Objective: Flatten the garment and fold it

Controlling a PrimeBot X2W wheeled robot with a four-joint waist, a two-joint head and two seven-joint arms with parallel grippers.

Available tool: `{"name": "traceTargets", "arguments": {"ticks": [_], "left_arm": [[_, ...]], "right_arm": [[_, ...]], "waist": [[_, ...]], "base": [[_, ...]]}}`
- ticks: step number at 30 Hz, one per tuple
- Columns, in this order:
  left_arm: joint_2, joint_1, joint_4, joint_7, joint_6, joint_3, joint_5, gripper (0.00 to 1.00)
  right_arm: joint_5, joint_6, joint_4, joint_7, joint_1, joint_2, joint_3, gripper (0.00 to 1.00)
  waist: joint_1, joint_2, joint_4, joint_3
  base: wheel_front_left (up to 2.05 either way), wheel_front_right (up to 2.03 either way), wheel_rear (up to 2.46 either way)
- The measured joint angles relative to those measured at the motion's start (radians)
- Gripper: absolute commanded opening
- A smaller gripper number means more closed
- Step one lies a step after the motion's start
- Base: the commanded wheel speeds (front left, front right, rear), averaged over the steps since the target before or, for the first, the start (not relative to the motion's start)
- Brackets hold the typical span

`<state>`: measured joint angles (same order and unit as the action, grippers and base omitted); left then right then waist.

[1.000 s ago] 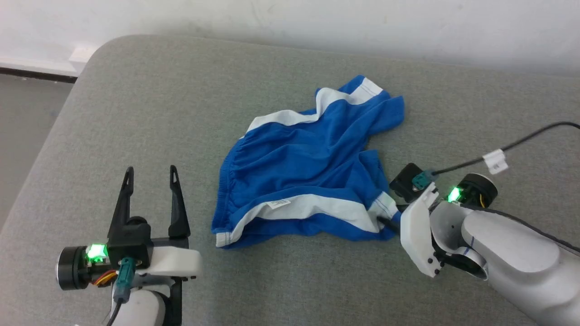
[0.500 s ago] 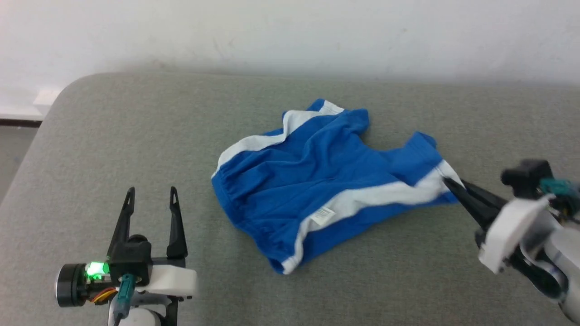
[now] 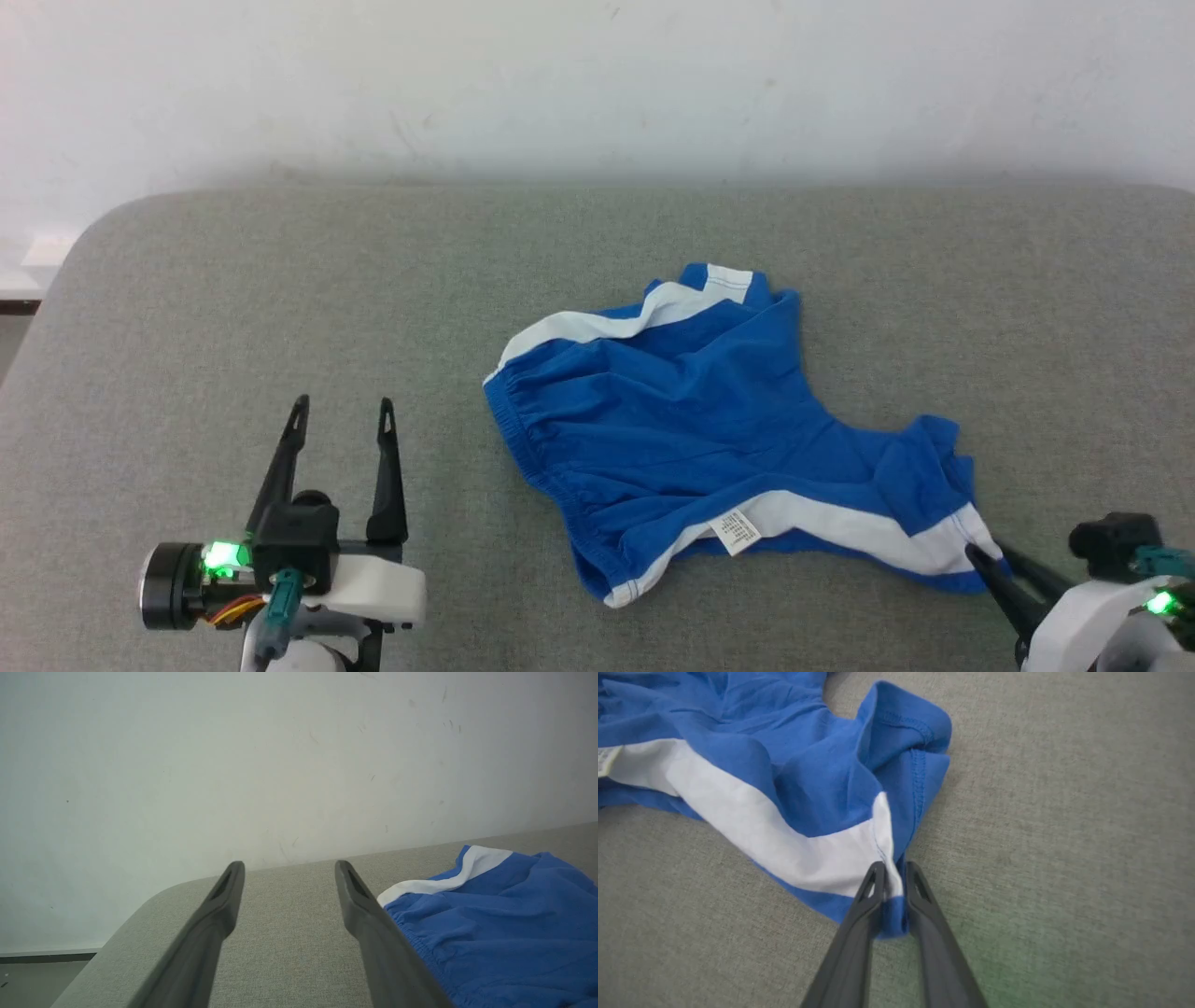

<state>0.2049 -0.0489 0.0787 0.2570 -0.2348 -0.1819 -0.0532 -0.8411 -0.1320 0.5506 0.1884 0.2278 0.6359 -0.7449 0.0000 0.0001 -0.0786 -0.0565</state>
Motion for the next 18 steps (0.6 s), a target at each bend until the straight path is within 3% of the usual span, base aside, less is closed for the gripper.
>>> {"name": "traceTargets", "arguments": {"ticks": [4,8,13,18], "left_arm": [[0.0,0.001,0.001,0.0,0.028,-0.01,0.003,1.0],[0.011,0.001,0.002,0.0,0.087,-0.046,0.01,1.0],[0.038,-0.005,0.047,-0.023,0.216,-0.143,0.013,1.0],[0.068,-0.05,0.057,-0.154,0.325,-0.248,0.019,1.0]], "right_arm": [[0.06,0.0,-0.008,0.052,-0.021,-0.029,0.139,1.0],[0.201,0.0,-0.073,0.065,-0.048,-0.078,0.354,1.0],[0.411,0.0,-0.24,0.069,-0.163,-0.215,0.593,1.0],[0.523,0.0,-0.326,0.057,-0.252,-0.301,0.673,1.0]], "waist": [[-0.0001,0.0,0.004,0.019],[-0.0001,0.0,0.006,0.034],[-0.0001,0.0,0.003,0.044],[0.0,0.0,-0.003,0.038]], "base": [[0.0,0.0,0.0],[0.0,0.0,0.0],[0.0,0.0,0.0],[0.0,0.0,0.0]]}}
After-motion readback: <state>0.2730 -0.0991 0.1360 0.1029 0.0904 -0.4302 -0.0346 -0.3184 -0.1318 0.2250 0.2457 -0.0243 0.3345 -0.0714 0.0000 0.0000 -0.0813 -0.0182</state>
